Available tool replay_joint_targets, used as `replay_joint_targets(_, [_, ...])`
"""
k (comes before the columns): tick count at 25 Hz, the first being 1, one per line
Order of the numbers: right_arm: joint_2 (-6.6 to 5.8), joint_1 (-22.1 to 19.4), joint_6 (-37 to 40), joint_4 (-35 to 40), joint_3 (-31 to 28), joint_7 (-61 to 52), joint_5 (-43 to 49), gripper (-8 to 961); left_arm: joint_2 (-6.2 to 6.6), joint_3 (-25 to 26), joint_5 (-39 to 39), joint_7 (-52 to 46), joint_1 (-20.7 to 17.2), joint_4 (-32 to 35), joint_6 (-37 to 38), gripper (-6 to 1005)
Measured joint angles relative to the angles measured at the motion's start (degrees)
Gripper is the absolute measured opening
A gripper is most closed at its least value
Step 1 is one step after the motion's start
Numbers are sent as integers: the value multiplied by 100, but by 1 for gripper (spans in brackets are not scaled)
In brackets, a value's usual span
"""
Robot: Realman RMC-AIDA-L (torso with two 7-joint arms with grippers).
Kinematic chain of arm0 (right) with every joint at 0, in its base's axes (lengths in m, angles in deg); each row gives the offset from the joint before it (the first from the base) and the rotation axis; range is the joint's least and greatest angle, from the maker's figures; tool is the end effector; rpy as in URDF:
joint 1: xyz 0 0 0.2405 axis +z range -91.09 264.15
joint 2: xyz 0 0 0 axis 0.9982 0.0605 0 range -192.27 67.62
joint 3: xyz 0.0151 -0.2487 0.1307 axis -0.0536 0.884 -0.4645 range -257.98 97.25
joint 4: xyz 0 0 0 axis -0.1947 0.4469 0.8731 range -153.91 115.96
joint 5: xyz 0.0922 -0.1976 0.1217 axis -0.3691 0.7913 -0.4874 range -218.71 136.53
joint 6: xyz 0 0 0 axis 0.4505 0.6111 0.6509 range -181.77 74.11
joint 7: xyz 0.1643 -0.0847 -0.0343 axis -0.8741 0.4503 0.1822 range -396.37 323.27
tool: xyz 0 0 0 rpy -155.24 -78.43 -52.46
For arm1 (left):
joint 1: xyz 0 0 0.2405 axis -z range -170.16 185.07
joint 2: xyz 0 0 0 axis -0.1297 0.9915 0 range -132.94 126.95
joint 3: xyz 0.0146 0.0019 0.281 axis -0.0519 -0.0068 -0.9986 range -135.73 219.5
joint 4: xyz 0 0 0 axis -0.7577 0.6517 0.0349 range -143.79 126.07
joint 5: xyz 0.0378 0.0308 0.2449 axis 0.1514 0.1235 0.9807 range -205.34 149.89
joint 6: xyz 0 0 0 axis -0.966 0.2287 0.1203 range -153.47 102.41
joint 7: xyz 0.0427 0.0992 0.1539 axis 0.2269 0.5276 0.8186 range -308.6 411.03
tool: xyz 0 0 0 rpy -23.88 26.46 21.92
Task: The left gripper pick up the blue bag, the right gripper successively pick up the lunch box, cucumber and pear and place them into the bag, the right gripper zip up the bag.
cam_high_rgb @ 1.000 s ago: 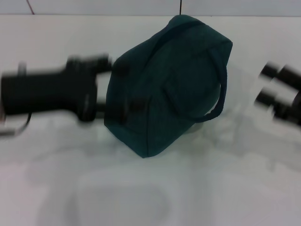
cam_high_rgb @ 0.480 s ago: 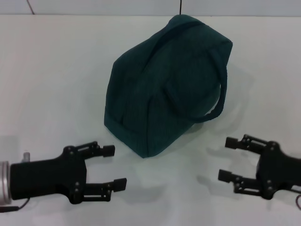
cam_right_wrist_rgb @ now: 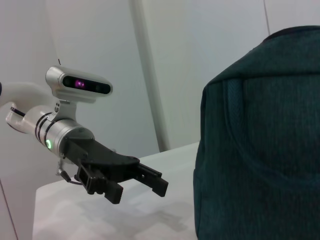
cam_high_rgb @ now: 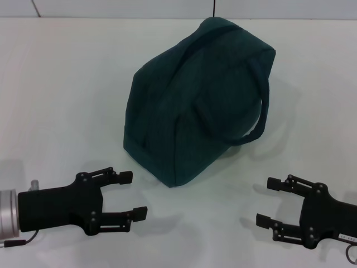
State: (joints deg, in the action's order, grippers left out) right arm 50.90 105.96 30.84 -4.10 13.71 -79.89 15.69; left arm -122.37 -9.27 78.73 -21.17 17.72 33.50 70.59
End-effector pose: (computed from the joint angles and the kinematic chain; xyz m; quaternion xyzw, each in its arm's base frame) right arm 0.3303 0.2821 -0.1164 -0.9330 0.1390 0.3040 0.1332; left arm -0.3489 0.2690 -0.0567 -0.9330 -0.2385 -0.2492 0.1029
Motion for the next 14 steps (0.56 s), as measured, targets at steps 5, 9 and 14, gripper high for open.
replay_joint_targets(5, [3,-1,3,6,12,9,3,783,5,74,-30,8,3,-1,35,890])
replay_joint_targets(9, [7,-1,25,11,-1,10,5,782,1,192,-42,13,9,-10,68,890])
replay_joint_targets(14, [27,-1,40,13,-4,11,8,783,0,194,-23,15,11,-27,80,890])
